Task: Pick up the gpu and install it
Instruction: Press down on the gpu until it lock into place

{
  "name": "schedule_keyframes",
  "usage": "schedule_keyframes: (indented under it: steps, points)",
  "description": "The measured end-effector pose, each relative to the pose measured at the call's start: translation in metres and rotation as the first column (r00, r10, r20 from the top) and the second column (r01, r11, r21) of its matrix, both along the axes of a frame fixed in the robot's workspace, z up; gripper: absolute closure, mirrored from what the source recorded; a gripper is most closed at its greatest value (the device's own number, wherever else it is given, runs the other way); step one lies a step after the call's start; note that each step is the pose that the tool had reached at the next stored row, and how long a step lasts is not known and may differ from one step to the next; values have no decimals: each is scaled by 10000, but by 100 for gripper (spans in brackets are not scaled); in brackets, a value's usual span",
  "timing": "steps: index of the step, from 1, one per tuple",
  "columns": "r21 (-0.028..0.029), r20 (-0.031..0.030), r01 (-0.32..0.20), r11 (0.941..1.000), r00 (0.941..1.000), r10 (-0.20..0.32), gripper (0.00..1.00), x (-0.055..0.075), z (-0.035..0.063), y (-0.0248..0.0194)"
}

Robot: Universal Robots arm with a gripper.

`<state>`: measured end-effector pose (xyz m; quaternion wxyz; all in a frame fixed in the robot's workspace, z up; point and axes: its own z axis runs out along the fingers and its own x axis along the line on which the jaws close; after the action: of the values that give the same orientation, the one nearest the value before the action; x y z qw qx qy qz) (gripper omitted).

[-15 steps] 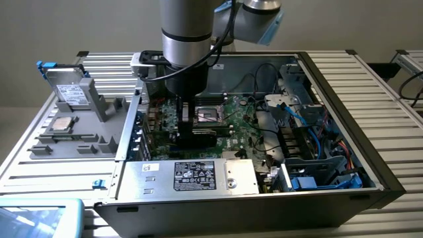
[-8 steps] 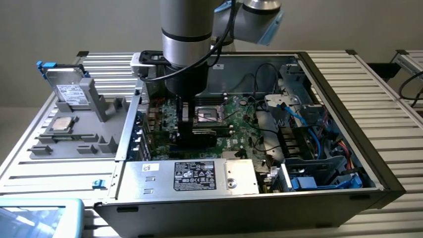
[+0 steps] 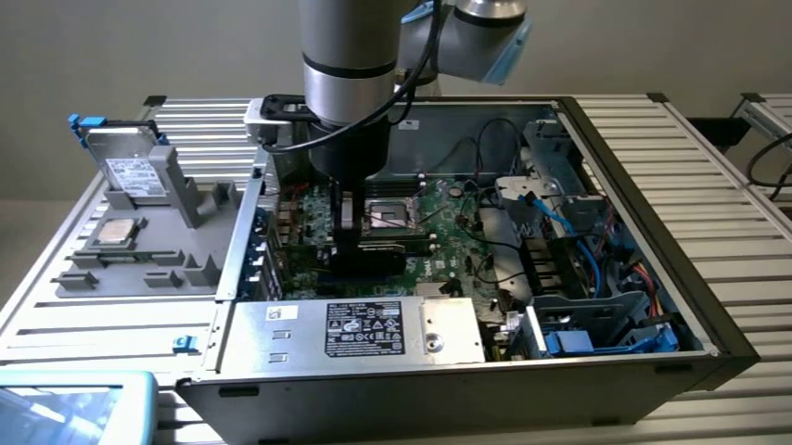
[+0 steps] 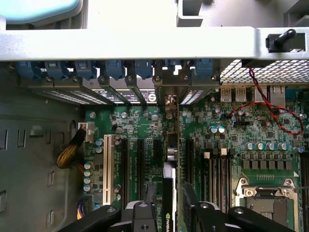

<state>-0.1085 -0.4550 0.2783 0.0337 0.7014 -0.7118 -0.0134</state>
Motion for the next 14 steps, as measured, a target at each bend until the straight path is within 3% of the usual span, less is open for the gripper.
schedule_keyframes:
  steps: [4, 5, 8, 9, 14]
  points:
    - [0, 0, 0, 10000, 10000, 0, 82, 0, 0, 0]
    - [-3, 40, 1, 10000, 10000, -1, 88, -1, 6, 0]
    - [-1, 374, 1, 10000, 9993, -1, 88, -18, 23, 0]
    - [-1, 406, 0, 10000, 9992, 0, 88, -31, 23, 1]
    - [0, 407, 3, 10000, 9992, -3, 88, -136, 23, 19]
